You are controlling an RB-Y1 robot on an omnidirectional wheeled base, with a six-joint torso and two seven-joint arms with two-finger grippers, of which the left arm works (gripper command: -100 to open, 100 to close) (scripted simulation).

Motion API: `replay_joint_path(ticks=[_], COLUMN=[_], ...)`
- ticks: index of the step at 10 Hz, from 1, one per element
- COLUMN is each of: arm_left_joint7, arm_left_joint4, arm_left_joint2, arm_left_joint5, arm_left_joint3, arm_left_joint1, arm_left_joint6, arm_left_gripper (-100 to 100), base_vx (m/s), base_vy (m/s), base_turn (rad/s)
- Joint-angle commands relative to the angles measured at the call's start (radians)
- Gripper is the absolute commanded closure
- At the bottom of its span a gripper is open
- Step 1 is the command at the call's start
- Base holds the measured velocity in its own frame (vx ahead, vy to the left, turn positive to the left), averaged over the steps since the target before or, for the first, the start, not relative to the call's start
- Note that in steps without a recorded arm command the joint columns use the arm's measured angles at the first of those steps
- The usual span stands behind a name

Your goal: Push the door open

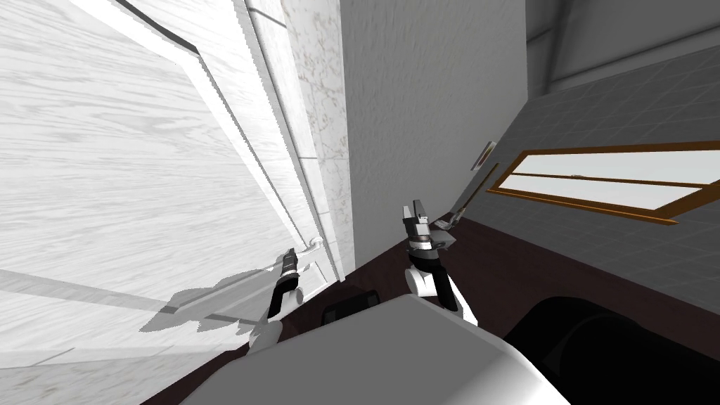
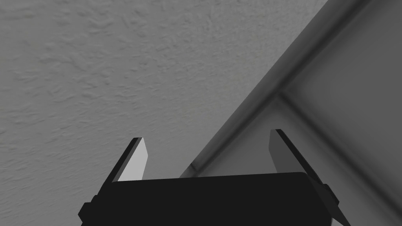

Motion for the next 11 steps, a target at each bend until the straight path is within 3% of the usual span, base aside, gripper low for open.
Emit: replay_joint_path(ticks=[1, 7, 8, 11], arm_left_joint7=[-0.012, -0.044, -0.041, -0.039], arm_left_joint4=[-0.006, 0.03, 0.01, 0.016], arm_left_joint2=[0.015, 0.015, -0.001, -0.017], arm_left_joint5=[0.011, 0.033, 0.028, 0.024], arm_left_joint3=[0.029, 0.071, 0.056, 0.047], arm_left_joint1=[-0.002, -0.032, -0.021, -0.031], arm_left_joint6=[-0.01, -0.039, -0.002, 0.034], arm_left_gripper=[100, 100, -100, -100], base_vx=[-0.014, -0.014, -0.1, -0.167], base_vy=[0.044, 0.044, -0.077, -0.204], base_turn=[-0.057, -0.036, 0.025, 0.02])
